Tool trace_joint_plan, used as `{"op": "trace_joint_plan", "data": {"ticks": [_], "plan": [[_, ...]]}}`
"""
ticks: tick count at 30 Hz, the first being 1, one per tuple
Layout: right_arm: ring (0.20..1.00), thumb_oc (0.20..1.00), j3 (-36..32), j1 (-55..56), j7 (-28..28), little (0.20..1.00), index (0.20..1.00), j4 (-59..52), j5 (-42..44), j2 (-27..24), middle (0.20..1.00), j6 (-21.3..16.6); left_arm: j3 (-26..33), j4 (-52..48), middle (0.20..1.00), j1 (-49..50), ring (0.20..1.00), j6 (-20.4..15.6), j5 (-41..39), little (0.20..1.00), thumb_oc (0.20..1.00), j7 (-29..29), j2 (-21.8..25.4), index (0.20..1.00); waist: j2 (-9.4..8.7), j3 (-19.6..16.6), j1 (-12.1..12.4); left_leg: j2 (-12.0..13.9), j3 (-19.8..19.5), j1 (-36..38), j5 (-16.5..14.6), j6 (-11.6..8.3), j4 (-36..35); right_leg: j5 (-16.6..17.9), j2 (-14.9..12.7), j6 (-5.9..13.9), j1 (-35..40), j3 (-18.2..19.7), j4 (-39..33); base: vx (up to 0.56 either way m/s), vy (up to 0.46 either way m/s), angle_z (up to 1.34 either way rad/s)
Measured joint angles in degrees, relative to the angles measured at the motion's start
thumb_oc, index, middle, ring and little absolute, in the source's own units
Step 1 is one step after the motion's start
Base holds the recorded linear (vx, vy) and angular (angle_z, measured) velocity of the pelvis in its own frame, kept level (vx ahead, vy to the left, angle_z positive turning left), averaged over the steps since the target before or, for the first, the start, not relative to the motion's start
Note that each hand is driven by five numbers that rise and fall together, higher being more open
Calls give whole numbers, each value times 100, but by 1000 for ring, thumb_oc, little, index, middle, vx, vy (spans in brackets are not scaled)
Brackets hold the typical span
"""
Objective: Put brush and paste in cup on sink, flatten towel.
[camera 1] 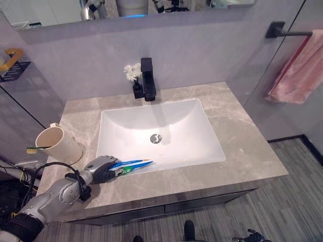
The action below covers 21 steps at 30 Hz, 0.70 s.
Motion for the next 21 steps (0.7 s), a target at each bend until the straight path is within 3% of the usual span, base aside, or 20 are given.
{"op": "trace_joint_plan", "data": {"ticks": [5,10,14,16,18,19,21], "plan": [[1000,1000,-649,330,98,1000,1000,58,657,101,1000,8,1129,-720,200,646,200,68,265,200,200,218,38,200,-133,-100,67,17,-125,85,-6,-5,-1,-56,13,-22,176,-103,-1,7,-15,13],[1000,1000,-945,411,218,1000,1000,242,1185,139,1000,99,1644,-996,200,580,200,133,372,200,200,795,50,200,-347,-222,74,27,-138,138,-7,-3,-2,-60,3,-17,216,-101,-1,0,0,0],[1000,1000,-1021,667,295,1000,1000,255,1405,95,1000,108,1844,-1415,200,160,200,127,374,200,200,1215,50,200,-523,-316,-18,42,-184,154,-36,-8,-4,-69,8,-26,288,-129,-1,4,-12,3],[1000,1000,-1232,748,348,1000,1000,282,1503,80,1000,107,1844,-1492,200,-67,200,124,378,200,200,1326,58,200,-528,-320,-37,40,-225,142,-37,-10,-4,-74,4,-28,290,-158,-1,14,-24,8],[1000,1000,-1849,866,369,1000,1000,322,1736,-8,1000,122,1877,-1597,200,-226,200,132,395,200,200,1409,118,200,-559,-318,-126,41,-257,116,-37,-10,-4,-75,0,-28,284,-188,-1,24,-21,7],[1000,1000,-2320,899,369,1000,1000,398,1916,-231,1000,148,1932,-1659,200,-277,200,121,464,200,200,1469,216,200,-557,-331,-192,36,-265,116,-37,-10,-4,-79,-6,-28,290,-201,-1,3,-26,5],[1000,1000,-2641,919,336,1000,1000,539,2035,-620,1000,196,2021,-1675,200,-332,200,116,567,200,200,1507,225,200,-566,-346,-240,42,-264,129,-38,-10,-3,-87,-8,-30,289,-208,-1,0,0,0]]}}
